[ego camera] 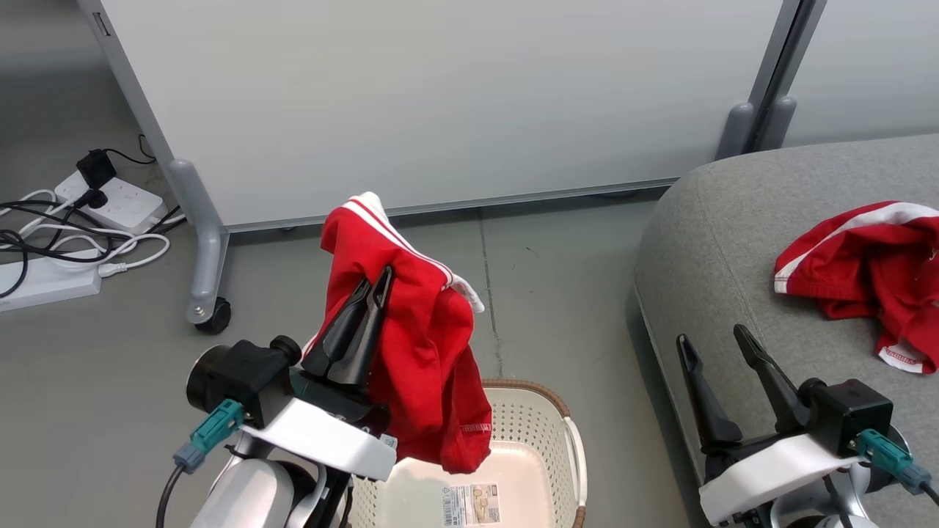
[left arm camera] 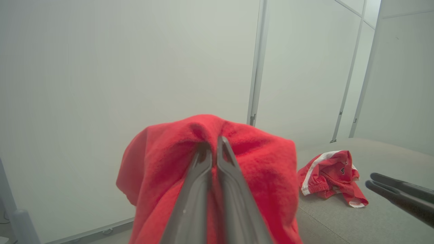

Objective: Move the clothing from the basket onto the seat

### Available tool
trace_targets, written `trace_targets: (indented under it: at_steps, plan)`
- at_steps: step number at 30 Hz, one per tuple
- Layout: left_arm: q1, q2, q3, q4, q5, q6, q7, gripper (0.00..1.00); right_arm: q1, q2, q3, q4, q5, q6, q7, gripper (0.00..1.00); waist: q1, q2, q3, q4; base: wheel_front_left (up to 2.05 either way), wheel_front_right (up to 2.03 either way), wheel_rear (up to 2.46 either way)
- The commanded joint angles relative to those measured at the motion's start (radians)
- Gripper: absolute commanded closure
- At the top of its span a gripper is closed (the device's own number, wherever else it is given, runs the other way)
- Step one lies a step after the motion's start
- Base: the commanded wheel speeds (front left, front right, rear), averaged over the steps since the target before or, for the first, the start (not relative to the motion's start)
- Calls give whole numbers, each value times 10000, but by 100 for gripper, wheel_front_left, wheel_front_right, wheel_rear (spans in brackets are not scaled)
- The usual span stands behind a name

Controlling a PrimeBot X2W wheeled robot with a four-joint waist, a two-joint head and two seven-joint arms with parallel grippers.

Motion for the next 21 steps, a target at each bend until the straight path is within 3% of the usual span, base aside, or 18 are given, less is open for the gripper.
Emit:
trace_targets:
  at_steps: [1,9,21]
  plan:
    - [9,50,16,-66,-32,38,2,100,-70,-55,-30,-5,38,2,-77,0,0,0,-2,2,0,0,0]
    - [-39,51,-106,-71,-56,53,45,100,-525,-51,671,102,250,2,-255,0,0,0,0,84,0,0,0]
    - [-335,-68,-516,-9,86,-48,93,100,-2564,-57,4671,1445,2169,2,-466,0,0,0,102,465,0,0,0]
